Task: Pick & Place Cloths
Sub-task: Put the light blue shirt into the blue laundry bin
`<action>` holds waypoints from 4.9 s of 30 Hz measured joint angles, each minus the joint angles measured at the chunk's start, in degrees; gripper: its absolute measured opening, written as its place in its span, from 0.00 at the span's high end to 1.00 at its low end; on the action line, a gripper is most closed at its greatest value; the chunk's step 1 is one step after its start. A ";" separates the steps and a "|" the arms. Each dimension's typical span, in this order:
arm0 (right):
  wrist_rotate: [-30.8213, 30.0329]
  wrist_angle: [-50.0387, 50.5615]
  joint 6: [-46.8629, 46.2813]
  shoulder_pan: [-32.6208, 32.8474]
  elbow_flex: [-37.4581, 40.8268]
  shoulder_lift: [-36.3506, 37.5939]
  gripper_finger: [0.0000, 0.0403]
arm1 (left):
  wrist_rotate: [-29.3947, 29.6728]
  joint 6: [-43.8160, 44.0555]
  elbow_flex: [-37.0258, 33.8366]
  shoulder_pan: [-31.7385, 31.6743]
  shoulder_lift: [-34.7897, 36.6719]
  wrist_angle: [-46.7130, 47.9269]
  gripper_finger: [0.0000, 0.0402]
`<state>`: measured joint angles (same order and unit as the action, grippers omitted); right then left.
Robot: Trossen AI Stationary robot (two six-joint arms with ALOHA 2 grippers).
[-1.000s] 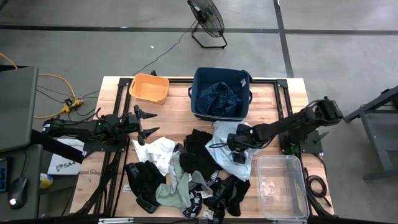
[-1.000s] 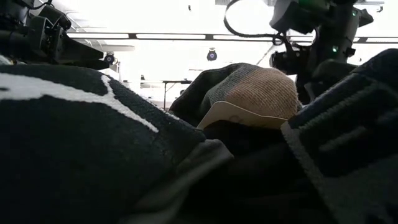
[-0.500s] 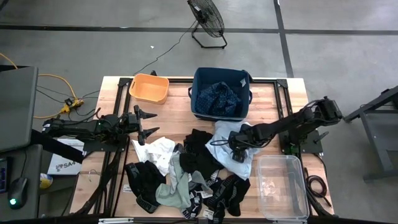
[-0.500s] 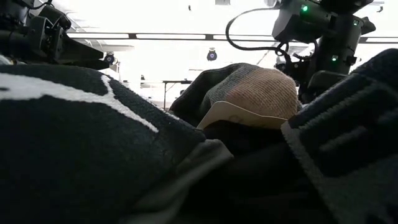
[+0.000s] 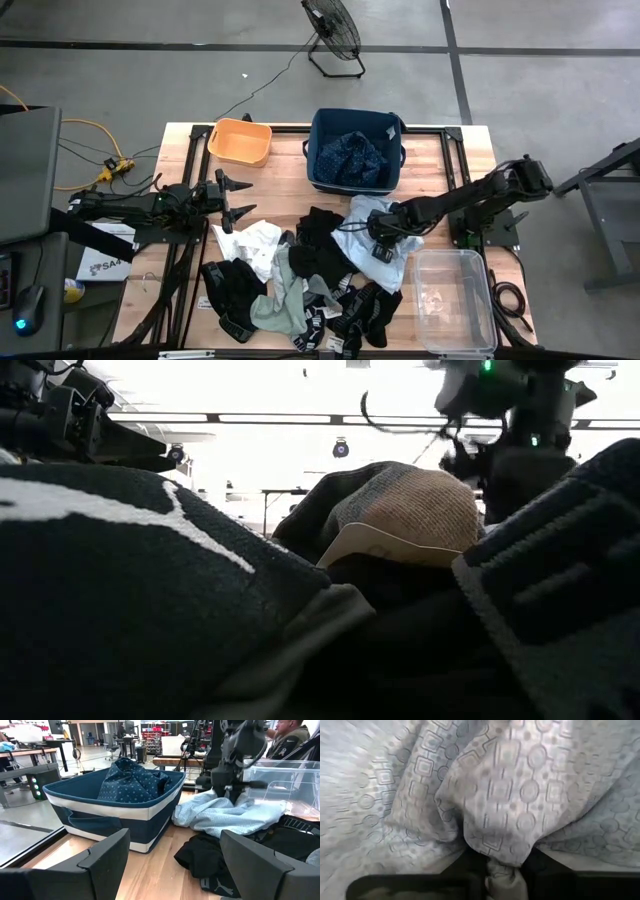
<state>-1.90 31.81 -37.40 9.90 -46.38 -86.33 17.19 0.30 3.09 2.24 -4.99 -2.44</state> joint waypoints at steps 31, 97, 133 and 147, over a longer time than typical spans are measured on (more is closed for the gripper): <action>-36.74 10.45 20.21 5.87 -36.47 4.05 0.90 | 0.01 0.00 0.00 0.01 -0.01 0.00 0.24; -23.34 10.36 0.45 -32.19 -36.56 -23.44 0.85 | 0.01 0.00 0.02 0.01 -0.02 1.38 0.24; -24.72 1.07 5.72 -25.64 -36.34 -13.58 0.29 | 0.01 0.00 0.02 0.01 -0.02 1.40 0.24; -35.87 17.48 -6.59 -26.87 -35.71 -10.58 0.65 | 0.00 0.00 0.02 0.02 -0.02 1.49 0.24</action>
<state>-37.76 49.29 -43.99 -16.98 -82.08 -96.92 17.19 0.30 3.11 2.26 -5.02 -0.95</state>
